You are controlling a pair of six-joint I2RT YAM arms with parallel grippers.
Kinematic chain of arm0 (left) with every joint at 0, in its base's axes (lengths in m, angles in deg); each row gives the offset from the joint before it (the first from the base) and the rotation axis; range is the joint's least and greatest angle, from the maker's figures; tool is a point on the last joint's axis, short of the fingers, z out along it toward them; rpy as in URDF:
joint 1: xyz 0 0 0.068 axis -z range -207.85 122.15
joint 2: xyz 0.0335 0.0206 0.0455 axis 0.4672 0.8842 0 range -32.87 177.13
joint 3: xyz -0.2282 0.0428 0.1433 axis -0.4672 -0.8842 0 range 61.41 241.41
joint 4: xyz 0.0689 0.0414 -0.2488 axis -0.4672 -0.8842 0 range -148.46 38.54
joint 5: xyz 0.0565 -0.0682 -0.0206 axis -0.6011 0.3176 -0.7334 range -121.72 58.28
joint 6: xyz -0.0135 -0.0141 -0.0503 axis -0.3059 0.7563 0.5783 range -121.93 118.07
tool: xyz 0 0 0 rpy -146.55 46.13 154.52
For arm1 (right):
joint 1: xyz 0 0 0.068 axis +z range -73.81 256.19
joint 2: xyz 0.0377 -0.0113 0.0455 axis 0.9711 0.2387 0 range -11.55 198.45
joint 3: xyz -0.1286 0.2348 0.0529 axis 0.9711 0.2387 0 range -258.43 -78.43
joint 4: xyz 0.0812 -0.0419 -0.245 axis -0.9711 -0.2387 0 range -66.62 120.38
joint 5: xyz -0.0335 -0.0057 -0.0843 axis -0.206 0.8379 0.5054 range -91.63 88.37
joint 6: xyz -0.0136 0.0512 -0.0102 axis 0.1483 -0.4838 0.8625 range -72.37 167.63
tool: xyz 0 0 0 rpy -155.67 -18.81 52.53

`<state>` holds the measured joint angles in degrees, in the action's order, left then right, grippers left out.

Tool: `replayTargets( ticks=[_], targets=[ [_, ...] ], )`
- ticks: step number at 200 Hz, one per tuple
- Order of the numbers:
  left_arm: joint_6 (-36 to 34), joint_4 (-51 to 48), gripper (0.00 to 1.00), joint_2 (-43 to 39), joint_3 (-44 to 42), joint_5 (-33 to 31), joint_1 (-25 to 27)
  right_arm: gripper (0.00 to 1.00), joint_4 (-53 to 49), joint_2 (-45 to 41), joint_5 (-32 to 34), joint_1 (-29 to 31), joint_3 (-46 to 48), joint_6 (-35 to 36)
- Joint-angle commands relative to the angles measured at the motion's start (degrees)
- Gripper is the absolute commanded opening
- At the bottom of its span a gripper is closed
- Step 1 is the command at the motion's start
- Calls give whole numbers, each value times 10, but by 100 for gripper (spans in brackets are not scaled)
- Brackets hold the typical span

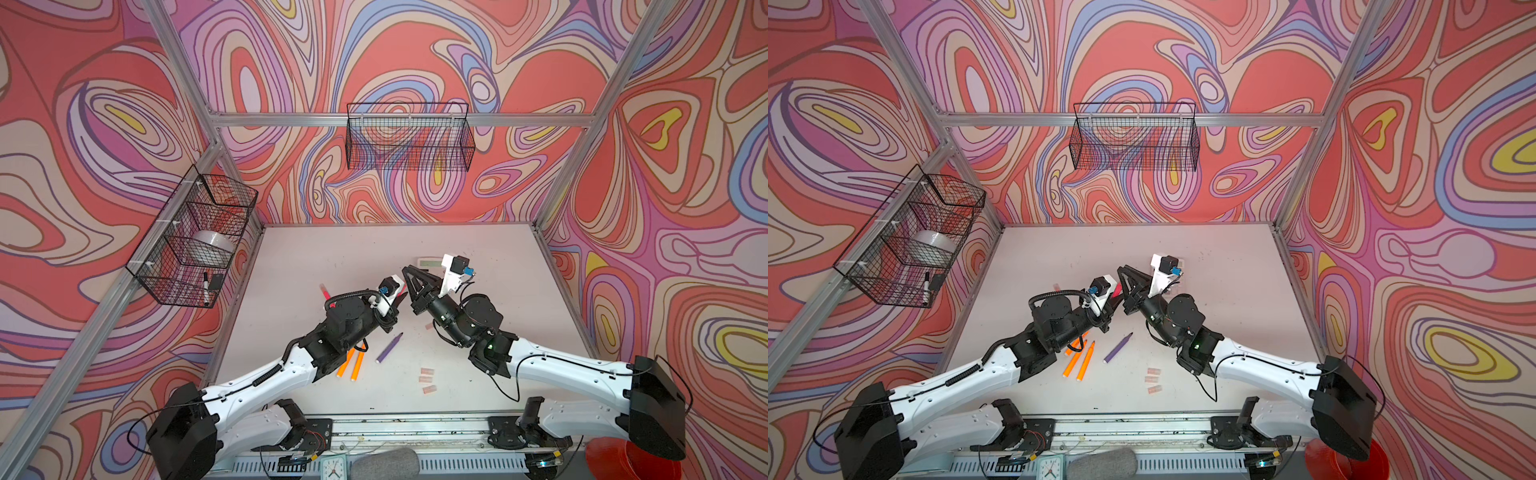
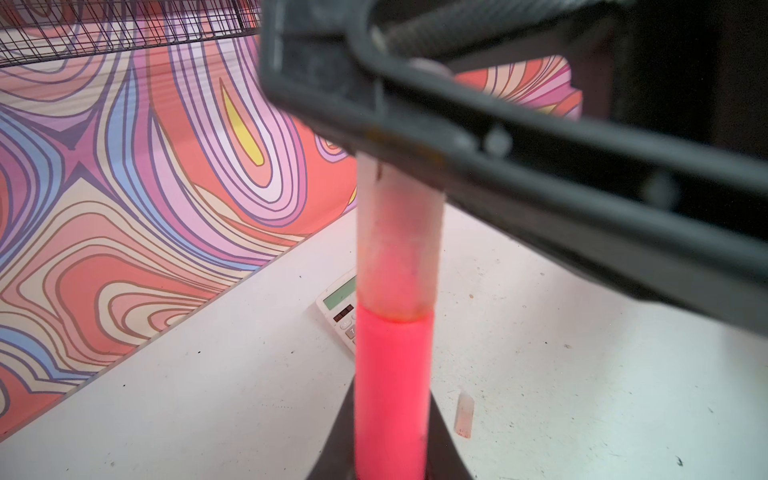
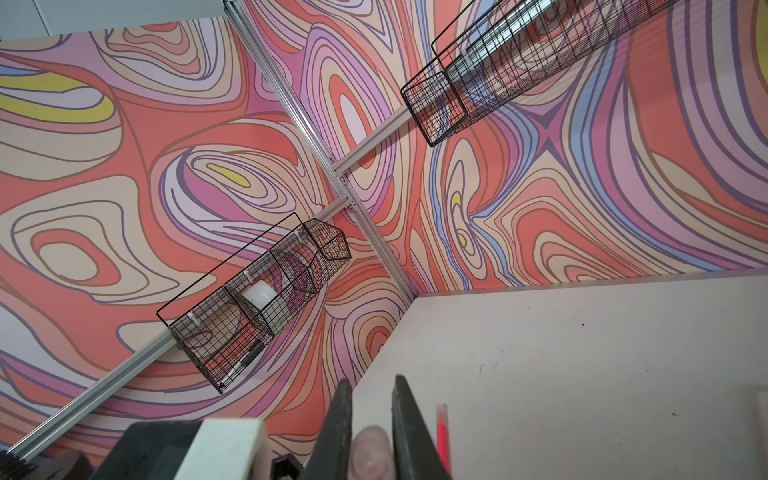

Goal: Insert the pens into the pen caps

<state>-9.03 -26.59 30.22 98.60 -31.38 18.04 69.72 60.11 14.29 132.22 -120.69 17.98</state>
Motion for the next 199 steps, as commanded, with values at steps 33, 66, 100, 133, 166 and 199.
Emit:
replayTargets(
  ticks=[33, 66, 100, 133, 166, 199],
  targets=[
    [137, 283, 0, -43, 90, -53, -91, 0, -184, 70, -150, 72, 95, -49],
    [157, 310, 0, -48, 77, -47, -113, 0, -162, 75, -156, 78, 111, -56],
    [175, 353, 0, -44, 67, -54, -132, 0, -123, 81, -163, 80, 134, -69],
    [177, 382, 0, -45, 64, -64, -147, 0, -118, 96, -158, 84, 151, -83],
    [189, 388, 0, -46, 68, -57, -164, 0, -94, 104, -160, 89, 166, -95],
    [190, 409, 0, -38, 65, -56, -168, 0, -78, 133, -173, 111, 146, -88]
  ],
)
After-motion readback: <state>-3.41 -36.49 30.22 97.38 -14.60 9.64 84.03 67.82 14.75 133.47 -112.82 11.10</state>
